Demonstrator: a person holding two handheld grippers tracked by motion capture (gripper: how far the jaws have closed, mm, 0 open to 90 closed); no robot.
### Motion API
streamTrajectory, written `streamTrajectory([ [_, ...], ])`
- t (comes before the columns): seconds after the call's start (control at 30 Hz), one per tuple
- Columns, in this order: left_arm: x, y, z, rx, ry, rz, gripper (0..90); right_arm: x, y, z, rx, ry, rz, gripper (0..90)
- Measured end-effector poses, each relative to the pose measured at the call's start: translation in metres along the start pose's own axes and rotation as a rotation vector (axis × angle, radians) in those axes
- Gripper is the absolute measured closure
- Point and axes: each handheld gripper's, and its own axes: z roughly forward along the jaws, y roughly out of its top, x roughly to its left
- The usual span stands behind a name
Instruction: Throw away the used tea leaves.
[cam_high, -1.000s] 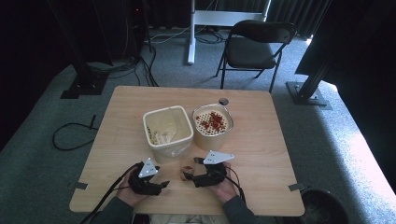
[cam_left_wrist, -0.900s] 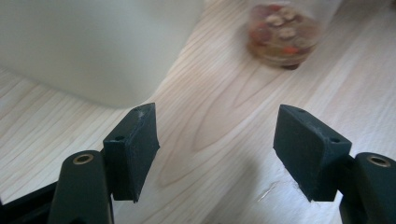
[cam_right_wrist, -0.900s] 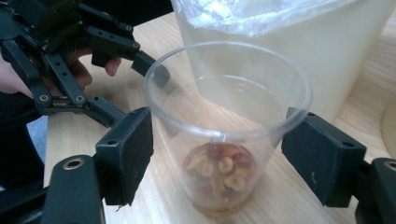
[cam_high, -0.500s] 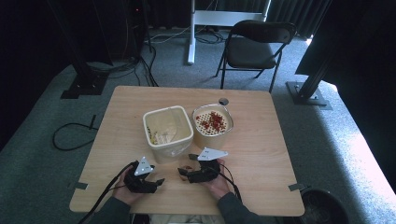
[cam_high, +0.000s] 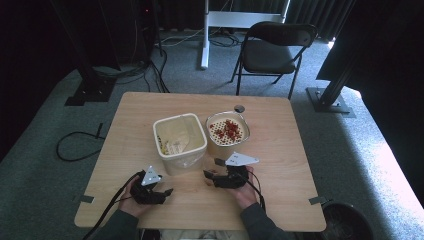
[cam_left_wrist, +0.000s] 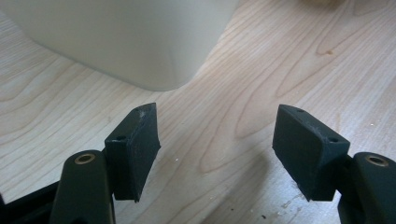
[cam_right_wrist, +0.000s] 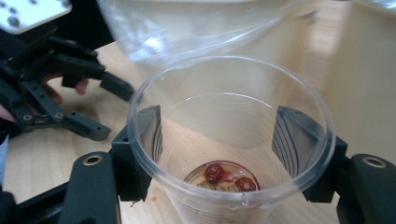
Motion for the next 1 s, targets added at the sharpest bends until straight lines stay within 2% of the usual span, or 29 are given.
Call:
streamTrajectory([
  [0.23, 0.004, -0.002, -0.001, 0.009, 0.021, 0.005, 32.1, -0.013, 0.004, -0.023, -0.027, -0.058, 0.015, 32.9],
  [0.57, 0.011, -0.007, -0.003, 0.009, 0.044, -0.013, 32.1, -0.032, 0.006, -0.052, -0.042, -0.165, 0.01, 33.9],
  [1.0, 0.011, -0.008, -0.002, 0.01, 0.053, -0.017, 32.0, -0.049, 0.003, -0.072, -0.046, -0.236, 0.028, 34.5],
])
